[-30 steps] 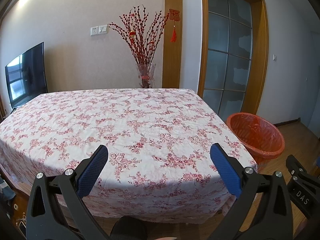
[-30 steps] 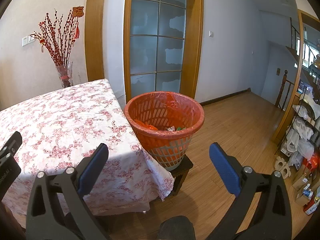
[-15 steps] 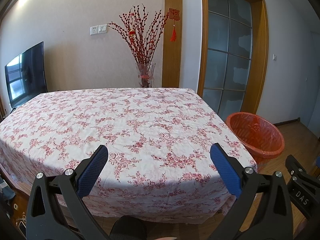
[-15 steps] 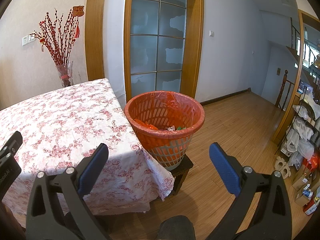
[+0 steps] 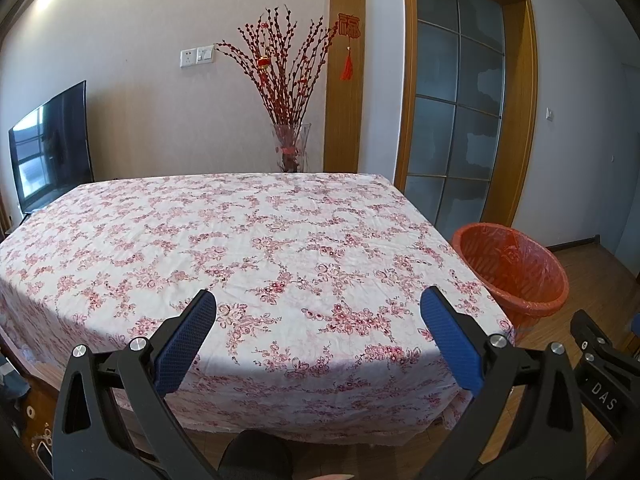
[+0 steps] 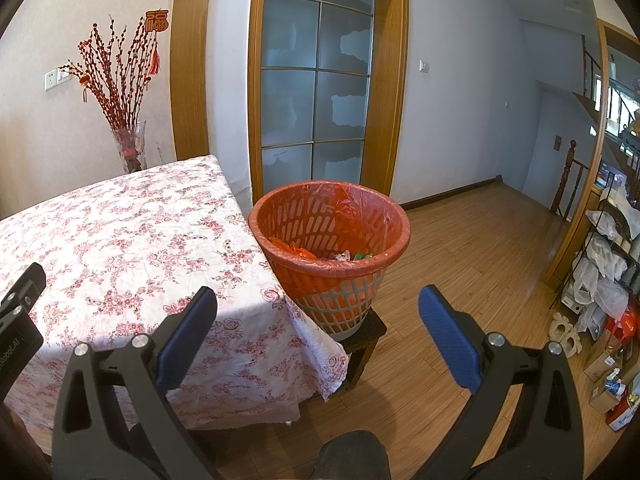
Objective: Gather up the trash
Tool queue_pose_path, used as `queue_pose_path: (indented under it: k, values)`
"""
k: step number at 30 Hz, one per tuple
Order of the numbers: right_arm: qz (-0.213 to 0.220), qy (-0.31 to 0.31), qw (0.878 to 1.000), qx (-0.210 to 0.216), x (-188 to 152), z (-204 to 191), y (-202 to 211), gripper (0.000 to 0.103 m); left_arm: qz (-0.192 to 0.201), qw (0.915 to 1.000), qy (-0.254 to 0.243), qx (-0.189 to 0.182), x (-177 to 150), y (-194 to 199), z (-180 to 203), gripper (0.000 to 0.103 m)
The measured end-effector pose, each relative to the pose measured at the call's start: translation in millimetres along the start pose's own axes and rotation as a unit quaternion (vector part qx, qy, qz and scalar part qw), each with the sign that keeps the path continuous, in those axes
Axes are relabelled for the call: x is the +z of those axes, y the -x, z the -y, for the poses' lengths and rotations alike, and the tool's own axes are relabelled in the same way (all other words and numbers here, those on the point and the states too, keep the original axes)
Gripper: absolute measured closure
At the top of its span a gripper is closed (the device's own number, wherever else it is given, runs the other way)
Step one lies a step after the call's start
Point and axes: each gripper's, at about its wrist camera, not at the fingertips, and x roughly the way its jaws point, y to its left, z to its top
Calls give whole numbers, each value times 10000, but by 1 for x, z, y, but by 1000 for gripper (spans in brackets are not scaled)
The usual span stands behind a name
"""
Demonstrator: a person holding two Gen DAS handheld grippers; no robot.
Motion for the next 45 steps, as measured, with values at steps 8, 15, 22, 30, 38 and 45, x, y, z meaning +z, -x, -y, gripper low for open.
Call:
queue_pose_path:
  k: [8, 15, 22, 30, 38, 45]
  values:
    - [-42, 22, 10000, 39, -3, 4, -3, 4, -33, 10000, 0, -15, -1, -2, 0, 3]
    - [-50, 26, 10000, 42, -4, 4, -4, 4, -57, 10000, -4, -25, -2, -4, -1, 3]
    - [-62, 29, 10000, 49, -3, 7, -5, 4, -71, 10000, -6, -22, -2, -4, -1, 3]
    - [-63, 29, 10000, 50, -3, 7, -5, 4, -74, 10000, -6, -24, -3, -4, -1, 3]
    - [-67, 32, 10000, 52, -2, 7, -5, 4, -84, 10000, -8, -32, -3, -5, -1, 3]
    - [-67, 34, 10000, 52, -1, 7, -6, 4, -84, 10000, -6, -32, -3, -5, -1, 3]
